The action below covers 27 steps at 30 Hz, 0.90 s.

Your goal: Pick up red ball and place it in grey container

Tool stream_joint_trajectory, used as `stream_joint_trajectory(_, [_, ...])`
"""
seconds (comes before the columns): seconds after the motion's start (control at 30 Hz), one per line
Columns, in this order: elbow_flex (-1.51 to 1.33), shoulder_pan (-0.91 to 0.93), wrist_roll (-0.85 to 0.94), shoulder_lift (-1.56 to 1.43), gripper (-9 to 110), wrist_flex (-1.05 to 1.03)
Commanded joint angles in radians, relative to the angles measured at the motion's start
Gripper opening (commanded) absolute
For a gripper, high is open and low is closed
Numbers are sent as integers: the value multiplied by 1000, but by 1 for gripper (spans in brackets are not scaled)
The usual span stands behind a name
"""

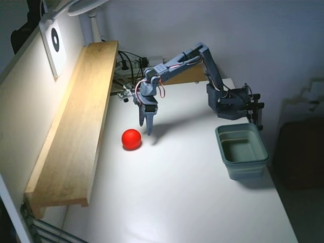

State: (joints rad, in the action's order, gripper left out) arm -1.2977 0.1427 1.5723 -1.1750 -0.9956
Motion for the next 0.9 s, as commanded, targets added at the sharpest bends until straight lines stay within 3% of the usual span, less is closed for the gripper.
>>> stream_joint_trajectory(0.0, [146, 1, -2, 37, 38, -38])
stream_joint_trajectory(0.47, [839, 1, -2, 468, 38, -300])
stream_joint_trajectory(0.87, [806, 1, -2, 448, 38, -287])
